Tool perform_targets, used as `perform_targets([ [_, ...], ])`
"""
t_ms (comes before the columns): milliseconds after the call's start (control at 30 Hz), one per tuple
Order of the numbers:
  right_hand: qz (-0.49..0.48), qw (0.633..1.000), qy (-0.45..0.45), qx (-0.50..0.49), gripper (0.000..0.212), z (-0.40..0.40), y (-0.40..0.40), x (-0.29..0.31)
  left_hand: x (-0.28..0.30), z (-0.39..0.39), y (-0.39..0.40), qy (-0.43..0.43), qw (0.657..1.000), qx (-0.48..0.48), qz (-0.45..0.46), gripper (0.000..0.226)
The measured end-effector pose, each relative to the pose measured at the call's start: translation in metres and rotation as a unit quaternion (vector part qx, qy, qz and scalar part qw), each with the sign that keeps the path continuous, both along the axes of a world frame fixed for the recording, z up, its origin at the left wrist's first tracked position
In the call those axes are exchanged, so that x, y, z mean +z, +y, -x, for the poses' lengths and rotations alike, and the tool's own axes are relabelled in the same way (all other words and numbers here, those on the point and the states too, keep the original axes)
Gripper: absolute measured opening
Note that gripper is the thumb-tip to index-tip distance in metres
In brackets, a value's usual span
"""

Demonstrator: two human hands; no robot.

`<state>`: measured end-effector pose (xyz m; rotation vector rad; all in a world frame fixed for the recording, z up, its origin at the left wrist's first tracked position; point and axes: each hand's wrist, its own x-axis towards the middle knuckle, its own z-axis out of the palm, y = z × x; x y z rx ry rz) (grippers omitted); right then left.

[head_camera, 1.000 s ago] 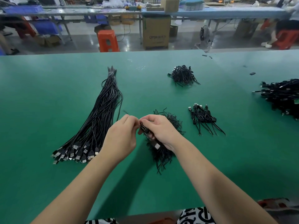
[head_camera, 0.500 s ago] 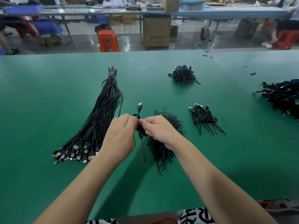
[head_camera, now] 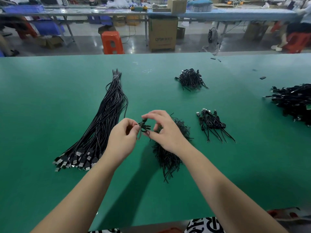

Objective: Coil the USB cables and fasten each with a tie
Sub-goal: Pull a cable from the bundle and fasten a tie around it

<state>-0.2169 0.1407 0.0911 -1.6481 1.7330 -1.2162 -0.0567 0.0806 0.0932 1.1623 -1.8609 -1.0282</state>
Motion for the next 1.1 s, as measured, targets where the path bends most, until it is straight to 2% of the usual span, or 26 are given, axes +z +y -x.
perform_targets([
  [33, 0.010, 1.000, 0.013, 0.003, 0.029, -0.003, 0.000, 0.001, 0.000, 0.001, -0.001, 0.032, 0.998, -0.008, -0.049, 0.018],
  [100, -0.012, 1.000, -0.011, -0.016, 0.003, -0.006, -0.003, 0.002, 0.000, 0.001, 0.000, 0.028, 0.998, -0.021, -0.060, 0.018],
  [133, -0.030, 0.999, -0.021, -0.027, 0.014, -0.006, -0.004, 0.002, 0.001, 0.001, 0.001, 0.000, 0.999, -0.025, -0.035, 0.019],
  [200, -0.066, 0.996, -0.044, -0.030, 0.028, -0.006, -0.004, 0.001, 0.004, -0.001, 0.003, -0.063, 0.996, -0.028, 0.061, 0.018],
  [267, -0.089, 0.990, -0.112, -0.012, 0.029, -0.008, -0.002, 0.002, 0.006, -0.004, 0.005, -0.108, 0.979, -0.049, 0.166, 0.016],
  [400, -0.137, 0.959, -0.245, 0.032, 0.022, -0.009, -0.002, -0.002, 0.003, -0.009, 0.009, -0.211, 0.906, -0.097, 0.353, 0.016],
  [467, -0.162, 0.939, -0.299, 0.053, 0.020, -0.006, -0.002, -0.002, 0.001, -0.011, 0.009, -0.226, 0.876, -0.108, 0.412, 0.020],
  [500, -0.168, 0.933, -0.312, 0.063, 0.018, -0.006, -0.002, -0.002, 0.000, -0.012, 0.008, -0.219, 0.873, -0.113, 0.421, 0.019],
  [567, -0.163, 0.930, -0.325, 0.060, 0.009, -0.004, -0.003, -0.002, 0.000, -0.013, 0.009, -0.183, 0.901, -0.115, 0.376, 0.011],
  [667, -0.123, 0.930, -0.346, 0.032, 0.012, -0.005, -0.006, -0.002, 0.002, -0.011, 0.011, -0.090, 0.965, -0.079, 0.235, 0.015],
  [733, -0.098, 0.931, -0.348, 0.051, 0.011, -0.005, -0.006, -0.002, 0.004, -0.008, 0.010, -0.052, 0.988, -0.039, 0.141, 0.018],
  [800, -0.087, 0.943, -0.310, 0.087, 0.018, -0.003, -0.003, 0.001, 0.006, -0.005, 0.009, -0.002, 0.999, -0.015, 0.033, 0.018],
  [900, -0.087, 0.945, -0.292, 0.115, 0.024, -0.001, -0.003, 0.004, 0.007, -0.004, 0.008, 0.076, 0.993, -0.014, -0.086, 0.018],
  [967, -0.093, 0.943, -0.305, 0.093, 0.018, -0.001, -0.004, 0.005, 0.008, -0.005, 0.008, 0.074, 0.992, -0.024, -0.096, 0.018],
  [1000, -0.085, 0.957, -0.269, 0.071, 0.013, 0.000, -0.003, 0.004, 0.009, -0.004, 0.008, 0.053, 0.995, -0.027, -0.076, 0.018],
  [1067, -0.079, 0.983, -0.162, 0.021, 0.009, 0.002, -0.002, 0.002, 0.010, -0.003, 0.009, -0.017, 0.999, -0.031, 0.012, 0.015],
  [1100, -0.084, 0.987, -0.137, 0.013, 0.011, 0.003, -0.001, 0.001, 0.011, -0.002, 0.010, -0.053, 0.996, -0.033, 0.071, 0.014],
])
